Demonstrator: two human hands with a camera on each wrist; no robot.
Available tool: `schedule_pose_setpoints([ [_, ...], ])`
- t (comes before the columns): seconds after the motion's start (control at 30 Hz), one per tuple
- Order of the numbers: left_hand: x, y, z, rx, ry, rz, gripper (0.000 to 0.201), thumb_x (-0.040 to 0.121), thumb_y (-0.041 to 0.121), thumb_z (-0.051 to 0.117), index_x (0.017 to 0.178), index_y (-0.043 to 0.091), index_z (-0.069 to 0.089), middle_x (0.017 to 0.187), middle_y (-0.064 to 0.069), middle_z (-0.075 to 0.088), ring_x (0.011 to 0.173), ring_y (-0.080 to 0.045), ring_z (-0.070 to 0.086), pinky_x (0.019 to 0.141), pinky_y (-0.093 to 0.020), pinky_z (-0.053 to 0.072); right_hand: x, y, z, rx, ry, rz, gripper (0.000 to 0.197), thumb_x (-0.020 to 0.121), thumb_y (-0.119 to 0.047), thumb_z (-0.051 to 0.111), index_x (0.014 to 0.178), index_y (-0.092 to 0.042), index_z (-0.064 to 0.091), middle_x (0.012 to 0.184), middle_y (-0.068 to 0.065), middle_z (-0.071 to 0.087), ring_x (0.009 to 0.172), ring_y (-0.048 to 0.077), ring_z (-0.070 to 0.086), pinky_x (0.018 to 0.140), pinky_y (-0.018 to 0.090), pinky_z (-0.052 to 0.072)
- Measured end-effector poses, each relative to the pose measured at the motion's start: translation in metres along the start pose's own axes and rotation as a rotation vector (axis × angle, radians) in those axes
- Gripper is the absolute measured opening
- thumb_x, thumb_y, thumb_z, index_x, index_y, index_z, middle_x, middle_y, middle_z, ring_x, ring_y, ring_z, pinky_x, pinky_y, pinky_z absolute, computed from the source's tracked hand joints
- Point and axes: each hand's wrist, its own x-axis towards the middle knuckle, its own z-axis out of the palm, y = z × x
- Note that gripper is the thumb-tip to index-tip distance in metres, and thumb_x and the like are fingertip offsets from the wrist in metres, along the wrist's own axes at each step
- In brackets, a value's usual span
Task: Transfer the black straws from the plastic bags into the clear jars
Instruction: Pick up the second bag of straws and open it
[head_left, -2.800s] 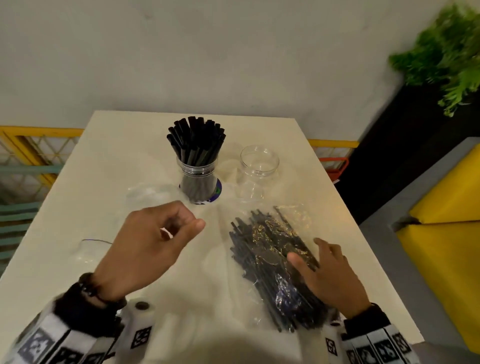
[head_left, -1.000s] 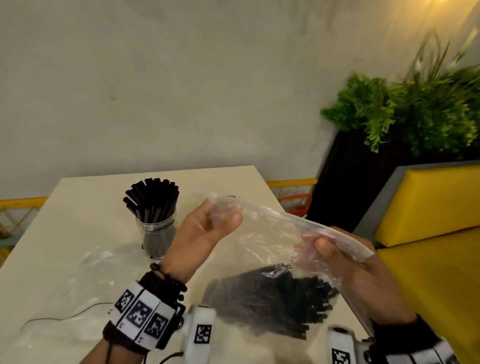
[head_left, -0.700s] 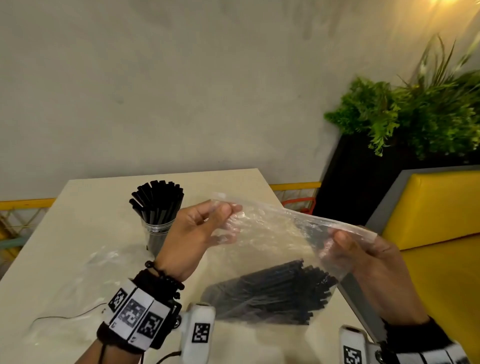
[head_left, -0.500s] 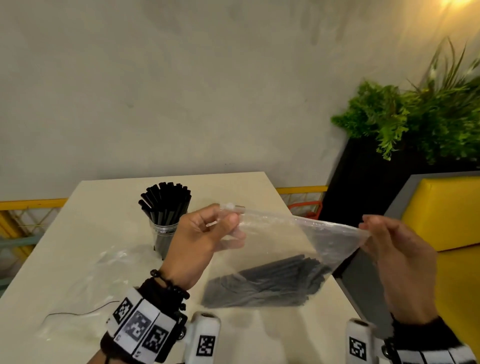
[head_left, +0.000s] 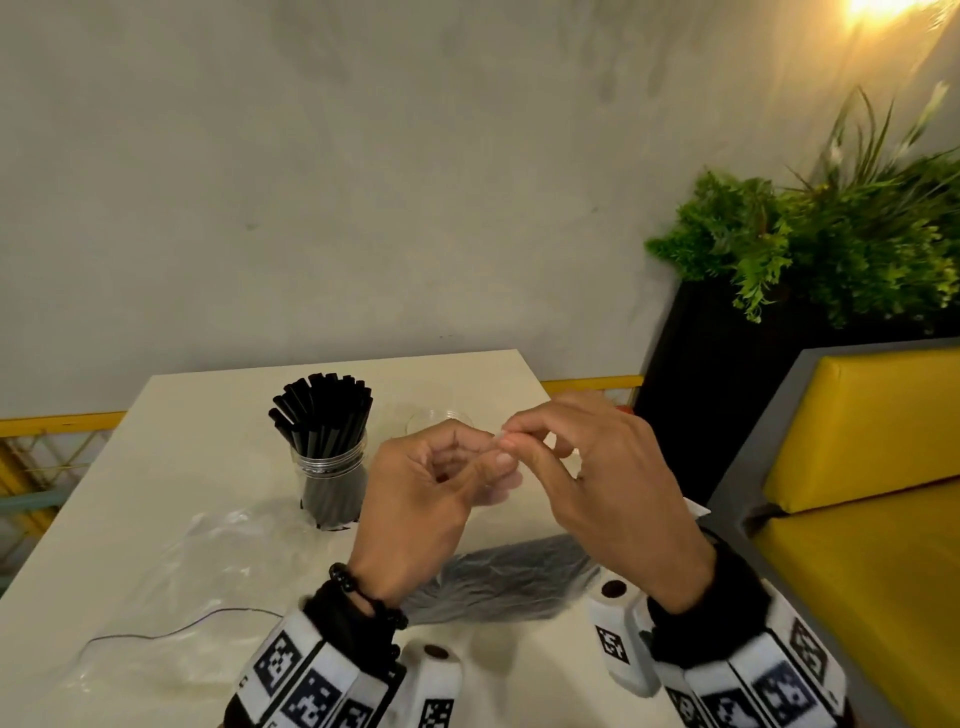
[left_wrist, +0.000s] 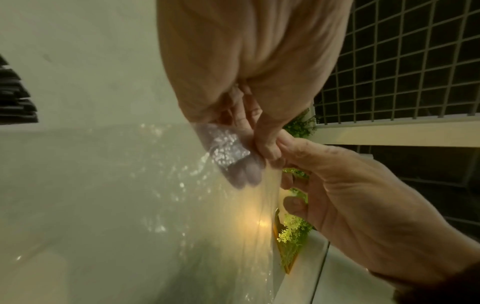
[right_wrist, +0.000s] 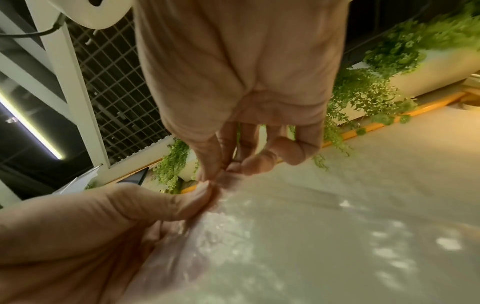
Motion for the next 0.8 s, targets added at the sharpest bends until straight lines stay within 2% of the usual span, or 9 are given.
schedule_pose_setpoints([
  [0.17, -0.002, 0.001, -0.008, -0.038, 0.062, -0.029, 0.022, 0.075, 0.02, 0.075, 0.088, 0.003, 0.073, 0.081, -0.018, 0.079, 0.076, -0.028, 0.079, 0.073, -0.041, 0.066, -0.015, 0.031, -0.007, 0.02, -0.006, 0.03, 0.028, 0.091, -0.044, 0.057, 0.084, -0.022, 0.073, 0.081, -0.013, 0.068, 0.075, 0.004, 0.053, 0.071, 0.028, 0.048],
  [0.27, -0.001, 0.001, -0.001, 0.056, 0.009, -0.007, 0.019, 0.077, 0.026, 0.075, 0.092, 0.015, 0.077, 0.08, -0.012, 0.08, 0.077, -0.027, 0.079, 0.068, -0.034, 0.064, -0.018, 0.033, -0.003, 0.017, 0.002, -0.014, 0.027, 0.091, -0.041, 0.057, 0.085, -0.021, 0.074, 0.082, -0.015, 0.064, 0.077, 0.001, 0.049, 0.075, 0.02, 0.044],
  [0.33, 0.001, 0.003, -0.001, 0.068, 0.038, 0.027, 0.016, 0.079, 0.024, 0.074, 0.09, 0.014, 0.078, 0.078, -0.011, 0.08, 0.073, -0.025, 0.078, 0.064, -0.032, 0.063, -0.023, 0.038, -0.005, 0.011, 0.002, -0.023, 0.022, 0.09, -0.039, 0.061, 0.085, -0.022, 0.074, 0.084, -0.017, 0.062, 0.08, -0.002, 0.047, 0.078, 0.016, 0.039],
  [0.4, 0.004, 0.007, -0.007, 0.042, 0.091, 0.06, 0.014, 0.08, 0.021, 0.072, 0.089, 0.011, 0.078, 0.078, -0.013, 0.08, 0.07, -0.023, 0.078, 0.062, -0.031, 0.062, -0.031, 0.057, -0.016, -0.06, -0.006, 0.01, 0.025, 0.091, -0.042, 0.059, 0.085, -0.023, 0.075, 0.087, -0.013, 0.066, 0.084, 0.003, 0.05, 0.08, 0.022, 0.041],
  [0.5, 0.008, 0.011, -0.02, -0.001, 0.139, 0.059, 0.015, 0.079, 0.02, 0.072, 0.089, 0.011, 0.077, 0.075, -0.008, 0.079, 0.068, -0.02, 0.077, 0.059, -0.027, 0.062, -0.052, 0.098, -0.037, -0.168, -0.063, 0.15, 0.02, 0.09, -0.04, 0.064, 0.085, -0.025, 0.075, 0.089, -0.01, 0.063, 0.083, 0.009, 0.05, 0.074, 0.028, 0.044],
  [0.57, 0.01, 0.012, -0.021, -0.008, 0.132, 0.034, 0.012, 0.079, 0.021, 0.072, 0.087, 0.013, 0.078, 0.074, -0.007, 0.079, 0.068, -0.021, 0.077, 0.059, -0.027, 0.062, -0.064, 0.115, -0.047, -0.18, -0.125, 0.256, 0.019, 0.086, -0.042, 0.065, 0.087, -0.026, 0.075, 0.09, -0.011, 0.061, 0.085, 0.014, 0.055, 0.075, 0.02, 0.042],
  [0.67, 0.012, 0.014, -0.015, -0.063, 0.106, 0.011, 0.011, 0.078, 0.023, 0.072, 0.084, 0.017, 0.079, 0.073, -0.007, 0.078, 0.067, -0.022, 0.077, 0.057, -0.026, 0.06, -0.08, 0.121, -0.049, -0.148, -0.087, 0.394, 0.037, 0.09, -0.056, 0.055, 0.097, -0.025, 0.072, 0.095, -0.01, 0.062, 0.083, 0.008, 0.057, 0.073, 0.004, 0.04],
  [0.73, 0.015, 0.021, -0.012, -0.123, 0.095, 0.007, 0.011, 0.077, 0.026, 0.071, 0.082, 0.019, 0.078, 0.073, -0.006, 0.077, 0.068, -0.02, 0.076, 0.058, -0.025, 0.06, -0.094, 0.116, -0.041, 0.01, -0.038, 0.579, 0.042, 0.083, -0.054, 0.058, 0.109, -0.022, 0.068, 0.1, -0.007, 0.067, 0.082, 0.004, 0.061, 0.067, 0.006, 0.044],
  [0.8, 0.019, 0.03, -0.01, -0.192, 0.081, 0.0, 0.012, 0.076, 0.028, 0.07, 0.082, 0.02, 0.077, 0.073, -0.003, 0.075, 0.067, -0.017, 0.075, 0.058, -0.024, 0.06, -0.111, 0.111, -0.023, 0.208, -0.137, 0.763, 0.066, 0.068, -0.056, 0.066, 0.124, -0.021, 0.062, 0.105, -0.009, 0.067, 0.09, 0.005, 0.064, 0.068, 0.012, 0.047],
])
